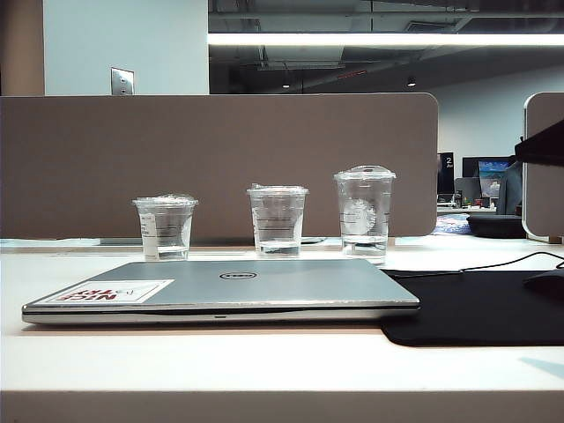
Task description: Pick up the coffee cup on the left and place it on the left side of the laptop.
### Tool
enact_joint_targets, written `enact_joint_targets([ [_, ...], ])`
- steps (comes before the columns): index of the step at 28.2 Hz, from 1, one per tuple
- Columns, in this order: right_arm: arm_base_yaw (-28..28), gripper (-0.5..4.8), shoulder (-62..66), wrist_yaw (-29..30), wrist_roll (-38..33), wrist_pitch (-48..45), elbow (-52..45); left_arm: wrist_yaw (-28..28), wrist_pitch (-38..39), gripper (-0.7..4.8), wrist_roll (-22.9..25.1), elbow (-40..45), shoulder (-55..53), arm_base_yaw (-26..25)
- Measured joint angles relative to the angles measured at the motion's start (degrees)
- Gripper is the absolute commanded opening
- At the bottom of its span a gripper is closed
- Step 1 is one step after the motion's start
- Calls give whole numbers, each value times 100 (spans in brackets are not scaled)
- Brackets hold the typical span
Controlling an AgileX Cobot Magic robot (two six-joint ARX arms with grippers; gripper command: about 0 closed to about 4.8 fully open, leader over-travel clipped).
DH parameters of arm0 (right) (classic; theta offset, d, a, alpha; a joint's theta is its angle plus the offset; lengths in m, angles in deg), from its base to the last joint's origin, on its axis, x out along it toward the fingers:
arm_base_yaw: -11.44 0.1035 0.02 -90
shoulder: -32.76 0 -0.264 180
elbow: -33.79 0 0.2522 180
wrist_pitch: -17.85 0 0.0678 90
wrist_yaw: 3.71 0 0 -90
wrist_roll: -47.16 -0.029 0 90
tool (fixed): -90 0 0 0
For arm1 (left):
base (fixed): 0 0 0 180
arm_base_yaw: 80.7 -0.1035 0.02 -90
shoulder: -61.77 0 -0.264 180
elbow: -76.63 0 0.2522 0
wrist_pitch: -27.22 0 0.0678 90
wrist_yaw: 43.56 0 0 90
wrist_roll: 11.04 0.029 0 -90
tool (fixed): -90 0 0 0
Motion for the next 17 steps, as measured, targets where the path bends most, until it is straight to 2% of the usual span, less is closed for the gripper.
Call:
enact_joint_targets([
  [5,0,-4,0,0,0,0,0,-282,-33,6,72,-693,-1436,-2],
  [7,0,-4,0,-2,0,0,0,-474,-251,55,87,-839,-2044,-2],
  [9,0,-4,-2,-2,0,0,0,-605,-516,142,125,-940,-2592,-2],
  [11,0,-4,-7,0,0,2,0,-621,-935,181,197,-1084,-3270,-2],
  [13,0,-4,-9,-2,0,7,0,-634,-1545,184,238,-1322,-4395,-24],
  [17,0,-4,-11,0,0,11,0,-1099,-1784,189,238,-1810,-5735,-66],
])
